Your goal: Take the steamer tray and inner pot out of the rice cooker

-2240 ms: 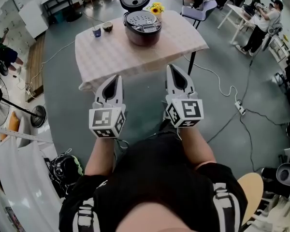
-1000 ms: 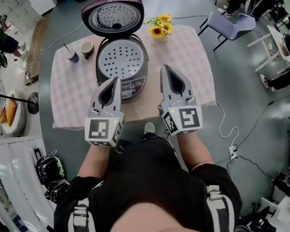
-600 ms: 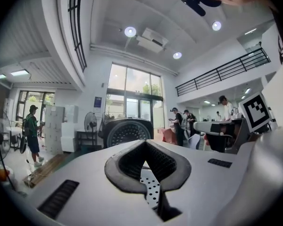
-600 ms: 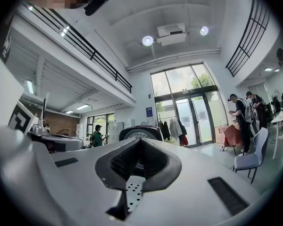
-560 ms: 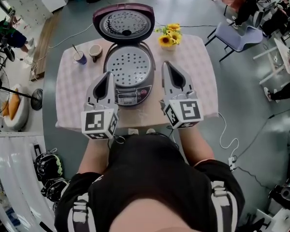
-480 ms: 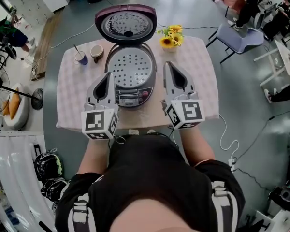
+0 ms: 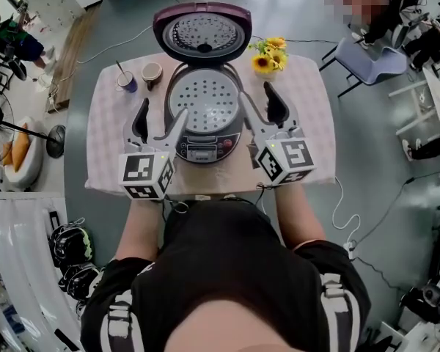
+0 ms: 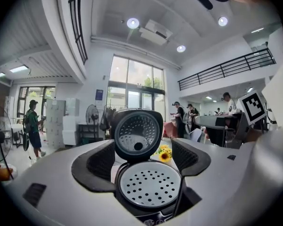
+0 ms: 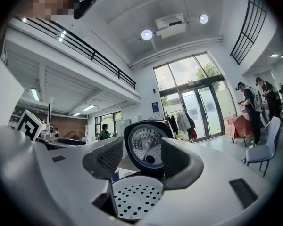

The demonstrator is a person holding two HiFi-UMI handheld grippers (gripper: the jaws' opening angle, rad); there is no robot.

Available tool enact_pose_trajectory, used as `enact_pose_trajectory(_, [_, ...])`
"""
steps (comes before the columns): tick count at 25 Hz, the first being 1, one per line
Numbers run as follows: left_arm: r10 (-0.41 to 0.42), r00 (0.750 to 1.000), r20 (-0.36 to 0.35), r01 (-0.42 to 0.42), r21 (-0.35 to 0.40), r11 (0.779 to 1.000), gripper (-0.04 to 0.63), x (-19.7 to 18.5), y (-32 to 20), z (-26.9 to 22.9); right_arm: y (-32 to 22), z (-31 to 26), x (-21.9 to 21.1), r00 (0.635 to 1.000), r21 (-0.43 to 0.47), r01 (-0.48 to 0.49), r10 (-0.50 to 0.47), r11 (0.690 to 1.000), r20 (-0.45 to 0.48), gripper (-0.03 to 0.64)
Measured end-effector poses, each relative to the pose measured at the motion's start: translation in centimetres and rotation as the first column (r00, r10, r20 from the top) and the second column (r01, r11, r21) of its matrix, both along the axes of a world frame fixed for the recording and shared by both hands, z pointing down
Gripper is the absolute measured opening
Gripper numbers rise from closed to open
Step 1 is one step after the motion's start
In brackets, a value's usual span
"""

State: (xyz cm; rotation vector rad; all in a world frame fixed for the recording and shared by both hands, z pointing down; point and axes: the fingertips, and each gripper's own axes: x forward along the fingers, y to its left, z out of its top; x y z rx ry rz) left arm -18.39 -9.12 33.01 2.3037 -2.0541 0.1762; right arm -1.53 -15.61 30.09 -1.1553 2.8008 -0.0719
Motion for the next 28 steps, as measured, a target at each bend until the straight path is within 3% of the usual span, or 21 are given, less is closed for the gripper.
enact_pose_trajectory(6, [-0.008,1.0,-0.004,0.008,-0.045,0.999,0.359,-1.9,-1.0,1.3,-1.6,1.7,-1.5,0.999,-0.035,-0.019,0.017,0.999,-0.05,0.229])
enact_pose_trajectory(10, [0.01,1.0,-0.011,-0.012,-0.137,0.99,0.357,-2.9,-2.1,3.2,-2.8,3.5,-2.4,0.993,-0.073,-0.017,0.008,0.997,-0.12,0.229])
enact_pose_trajectory(15, [0.033,0.999,0.006,-0.03,-0.272,0.962,0.357,-4.0,-3.3,5.9,-4.2,6.0,-3.6,0.976,-0.151,-0.013,-0.021,0.988,-0.217,0.229])
enact_pose_trajectory(19, [0.037,0.999,-0.028,-0.045,-0.343,0.938,0.357,-4.7,-4.3,8.0,-5.2,8.5,-4.1,0.956,-0.208,-0.035,-0.028,0.977,-0.292,0.229])
enact_pose_trajectory(28, [0.091,0.996,0.003,-0.076,-0.525,0.848,0.357,-5.4,-6.9,13.4,-7.7,15.4,-5.0,0.881,-0.337,-0.089,-0.084,0.937,-0.465,0.229])
